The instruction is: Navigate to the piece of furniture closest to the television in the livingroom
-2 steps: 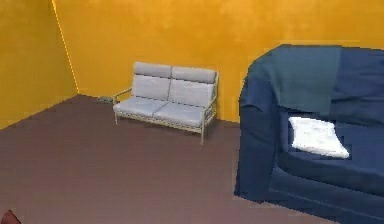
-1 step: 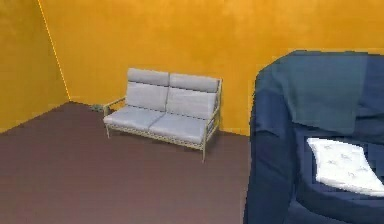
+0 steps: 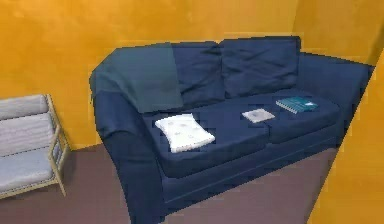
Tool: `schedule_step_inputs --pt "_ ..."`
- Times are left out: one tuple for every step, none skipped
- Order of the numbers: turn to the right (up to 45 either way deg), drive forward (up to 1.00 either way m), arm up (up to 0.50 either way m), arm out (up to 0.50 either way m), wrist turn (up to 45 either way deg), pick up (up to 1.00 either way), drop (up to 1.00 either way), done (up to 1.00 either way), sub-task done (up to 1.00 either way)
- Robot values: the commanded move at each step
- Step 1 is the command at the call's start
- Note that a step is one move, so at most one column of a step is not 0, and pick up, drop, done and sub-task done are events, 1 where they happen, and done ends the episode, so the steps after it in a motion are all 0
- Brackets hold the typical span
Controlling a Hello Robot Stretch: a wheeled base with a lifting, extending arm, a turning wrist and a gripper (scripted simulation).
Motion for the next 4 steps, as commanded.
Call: schedule_step_inputs --pt "18.0 0.0 0.0 0.0 0.0 0.0 0.0 0.0 0.0" --pt "0.0 0.35 0.0 0.0 0.0 0.0 0.0 0.0 0.0" --pt "-45.0 0.0 0.0 0.0 0.0 0.0 0.0 0.0 0.0" --pt "-42.0 0.0 0.0 0.0 0.0 0.0 0.0 0.0 0.0"
